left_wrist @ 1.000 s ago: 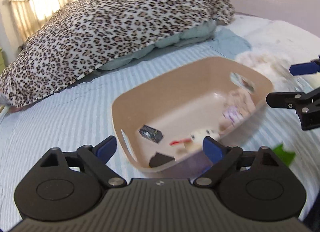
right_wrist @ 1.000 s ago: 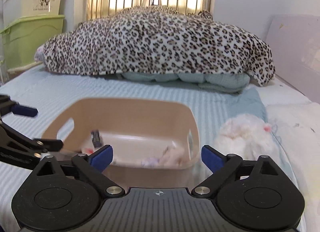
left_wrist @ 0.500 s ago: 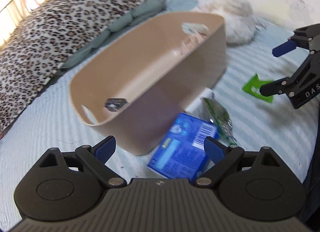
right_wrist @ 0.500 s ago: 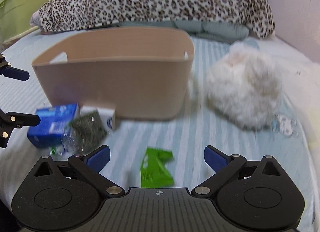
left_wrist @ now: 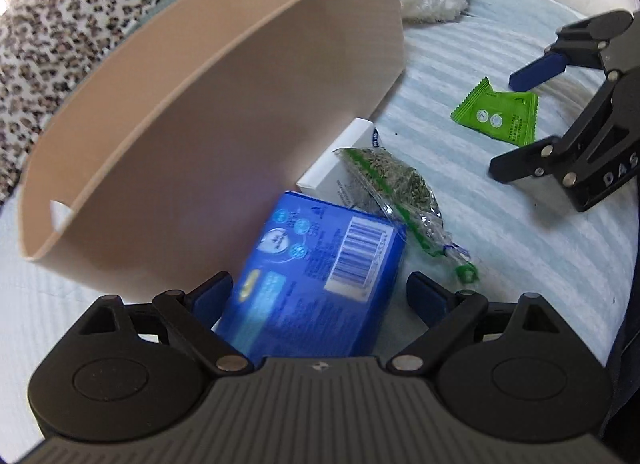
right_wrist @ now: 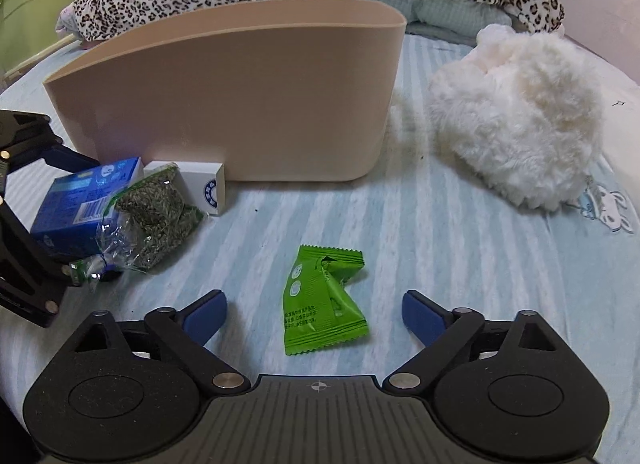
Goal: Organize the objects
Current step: 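Grasp the blue tissue pack with the left tool while the right tool grasps the green candy packet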
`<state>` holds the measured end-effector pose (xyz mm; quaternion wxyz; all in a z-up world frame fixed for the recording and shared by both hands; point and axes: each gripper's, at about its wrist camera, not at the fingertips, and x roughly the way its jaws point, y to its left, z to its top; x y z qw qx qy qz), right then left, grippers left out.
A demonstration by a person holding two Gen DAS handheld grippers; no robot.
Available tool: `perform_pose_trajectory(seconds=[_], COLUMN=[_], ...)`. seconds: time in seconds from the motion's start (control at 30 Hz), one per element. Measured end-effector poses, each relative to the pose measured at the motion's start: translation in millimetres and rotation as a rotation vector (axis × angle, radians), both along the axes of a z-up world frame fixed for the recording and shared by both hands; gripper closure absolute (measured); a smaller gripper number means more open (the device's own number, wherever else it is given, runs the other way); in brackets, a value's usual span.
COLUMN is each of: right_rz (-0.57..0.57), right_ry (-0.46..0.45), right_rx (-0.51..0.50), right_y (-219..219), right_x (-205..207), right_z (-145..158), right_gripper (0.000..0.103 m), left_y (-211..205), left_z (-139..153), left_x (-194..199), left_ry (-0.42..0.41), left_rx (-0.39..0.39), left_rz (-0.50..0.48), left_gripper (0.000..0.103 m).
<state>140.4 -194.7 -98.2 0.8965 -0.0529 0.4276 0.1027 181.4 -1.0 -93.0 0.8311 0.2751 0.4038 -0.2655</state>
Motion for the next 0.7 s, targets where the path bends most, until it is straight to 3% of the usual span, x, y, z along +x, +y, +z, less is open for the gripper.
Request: perform_pose_trajectory(seconds=[0.13, 0.23, 0.4, 0.7], right_rz=[0.032, 0.051, 0.062, 0.037], right_ry=[-0.007, -0.015, -0.018, -0.052], right_rx=[-0.017, -0.015, -0.008, 0.012], right_y=[6, 9, 10, 3], right_x=[2, -1, -5, -19], right_z=[-2, 0, 3, 17], right_gripper=[0.019, 0.038, 0.070, 0.078], left_y=[3, 8, 9, 13], left_z=[-5, -4, 0, 11], left_x=[10, 15, 10, -9], left_ry=[0.047, 0.079, 0.073, 0.041], left_rx=[-0.065, -0.114, -0.115, -0.109], left_rz=[0.036, 0.072, 0.080, 0.124], left_gripper=[0.010, 0.020, 0.029, 0.033])
